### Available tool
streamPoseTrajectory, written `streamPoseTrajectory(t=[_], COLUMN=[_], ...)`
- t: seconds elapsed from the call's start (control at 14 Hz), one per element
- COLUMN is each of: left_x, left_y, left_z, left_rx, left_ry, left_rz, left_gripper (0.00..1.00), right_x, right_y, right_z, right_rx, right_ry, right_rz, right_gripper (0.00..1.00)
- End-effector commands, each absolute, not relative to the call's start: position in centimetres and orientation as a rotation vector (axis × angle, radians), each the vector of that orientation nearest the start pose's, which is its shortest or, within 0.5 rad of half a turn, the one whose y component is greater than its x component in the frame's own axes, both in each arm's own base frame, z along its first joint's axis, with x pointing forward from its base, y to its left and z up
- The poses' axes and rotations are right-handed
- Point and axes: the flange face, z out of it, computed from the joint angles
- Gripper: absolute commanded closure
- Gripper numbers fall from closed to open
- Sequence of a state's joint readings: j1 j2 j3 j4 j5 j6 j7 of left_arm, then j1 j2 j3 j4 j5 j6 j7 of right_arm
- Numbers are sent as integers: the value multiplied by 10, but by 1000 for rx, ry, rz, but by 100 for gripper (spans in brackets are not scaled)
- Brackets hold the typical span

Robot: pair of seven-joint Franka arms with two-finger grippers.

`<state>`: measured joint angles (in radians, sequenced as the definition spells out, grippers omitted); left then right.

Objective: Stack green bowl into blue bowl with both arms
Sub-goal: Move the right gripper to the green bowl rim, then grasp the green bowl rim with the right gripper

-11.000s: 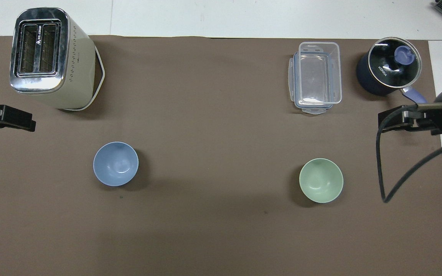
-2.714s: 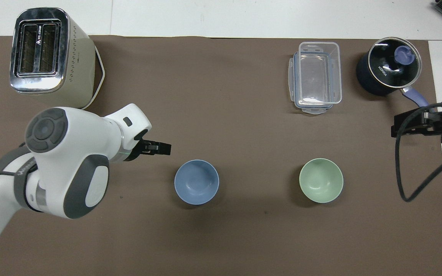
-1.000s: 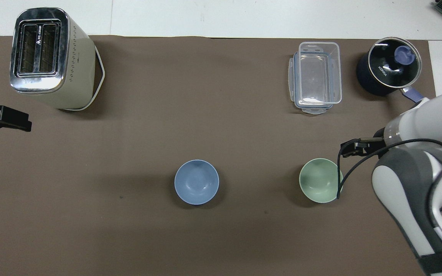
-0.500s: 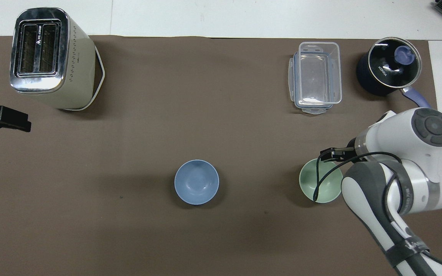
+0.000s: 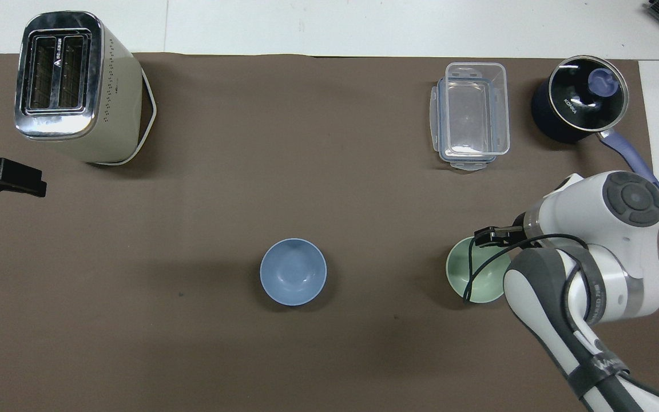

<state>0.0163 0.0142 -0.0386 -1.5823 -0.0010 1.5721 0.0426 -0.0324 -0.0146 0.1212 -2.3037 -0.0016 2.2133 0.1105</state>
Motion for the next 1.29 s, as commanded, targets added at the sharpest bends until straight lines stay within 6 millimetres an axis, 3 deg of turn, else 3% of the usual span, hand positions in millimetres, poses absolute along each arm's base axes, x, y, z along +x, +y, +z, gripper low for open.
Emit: streamPoseTrajectory(t=[0.0,0.57,1.21], left_x=[558,558,558], left_y=[-10,-10,-10], left_z=[614,614,614], left_rx=[-3127,-3127,-3127], left_ry=[106,105,106], left_rz=[58,55,58], left_gripper=[0,0,0], right_x=[482,466,465], right_y=[39,23,14], right_z=[332,317,317], right_rx=[-3135,-3131,-2998], right_ry=[12,-91,-170], right_rz=[76,130,127], right_gripper=[0,12,39])
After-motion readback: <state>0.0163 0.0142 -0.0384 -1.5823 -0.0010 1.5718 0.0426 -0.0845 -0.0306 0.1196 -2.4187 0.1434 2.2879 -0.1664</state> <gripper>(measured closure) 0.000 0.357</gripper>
